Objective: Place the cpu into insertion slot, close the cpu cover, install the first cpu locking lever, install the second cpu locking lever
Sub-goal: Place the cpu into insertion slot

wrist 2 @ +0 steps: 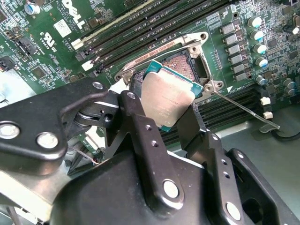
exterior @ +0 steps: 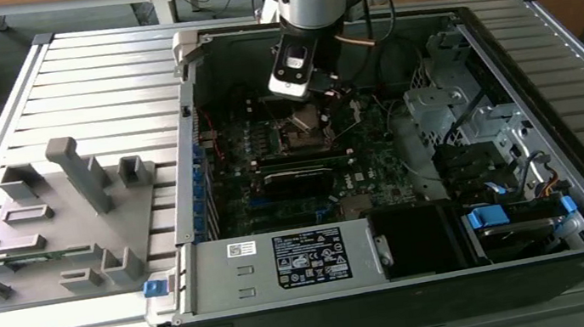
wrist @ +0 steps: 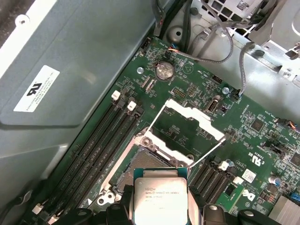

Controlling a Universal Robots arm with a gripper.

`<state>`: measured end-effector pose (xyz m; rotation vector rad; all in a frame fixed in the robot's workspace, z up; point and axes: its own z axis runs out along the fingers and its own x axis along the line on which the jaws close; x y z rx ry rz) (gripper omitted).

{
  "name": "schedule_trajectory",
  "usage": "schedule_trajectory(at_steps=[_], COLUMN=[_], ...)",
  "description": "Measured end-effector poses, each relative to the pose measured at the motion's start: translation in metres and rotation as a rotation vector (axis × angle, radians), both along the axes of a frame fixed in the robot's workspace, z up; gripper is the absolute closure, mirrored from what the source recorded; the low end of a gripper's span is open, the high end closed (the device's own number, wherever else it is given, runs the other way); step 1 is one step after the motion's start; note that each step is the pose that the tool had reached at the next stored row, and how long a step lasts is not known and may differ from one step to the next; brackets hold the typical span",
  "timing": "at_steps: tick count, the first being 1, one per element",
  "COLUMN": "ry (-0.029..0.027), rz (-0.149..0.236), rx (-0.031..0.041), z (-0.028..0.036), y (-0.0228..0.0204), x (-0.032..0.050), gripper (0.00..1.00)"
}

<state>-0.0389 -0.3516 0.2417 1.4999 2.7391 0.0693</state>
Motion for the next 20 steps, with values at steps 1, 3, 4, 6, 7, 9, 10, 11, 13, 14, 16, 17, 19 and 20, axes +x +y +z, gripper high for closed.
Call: schedule_trajectory(at_steps=[1,3,4,6,7,9,10,11,13,14,16,17,19,20], ry=[0.0000,0.0000,0.0000,0.0001,0.0001,0.0000,0.0000,0.0000,0.0001,0.0001,0.0000,0.0000,0.0000,0.0000], rz=[-0.009,-0.041,-0.055,-0.084,-0.098,-0.128,-0.142,-0.156,-0.178,-0.180,-0.180,-0.180,-0.180,-0.182], rx=[0.0001,0.0000,0.0001,0.0001,0.0000,0.0000,0.0001,0.0001,0.0001,0.0000,0.0001,0.0000,0.0001,0.0000], z=[-0.0001,-0.0003,-0.0004,-0.0005,-0.0006,-0.0008,-0.0009,-0.0010,-0.0011,-0.0011,-0.0011,-0.0011,-0.0011,-0.0011], y=[0.0000,0.0000,0.0000,0.0000,0.0000,0.0000,0.0000,0.0000,0.0000,0.0000,0.0000,0.0000,0.0000,0.0000], x=[0.0000,0.0000,0.0000,0.0000,0.0000,0.0000,0.0000,0.0000,0.0000,0.0000,0.0000,0.0000,0.0000,0.0000], gripper=[0.46,0.46,0.46,0.46,0.46,0.46,0.46,0.46,0.46,0.46,0.46,0.46,0.46,0.46])
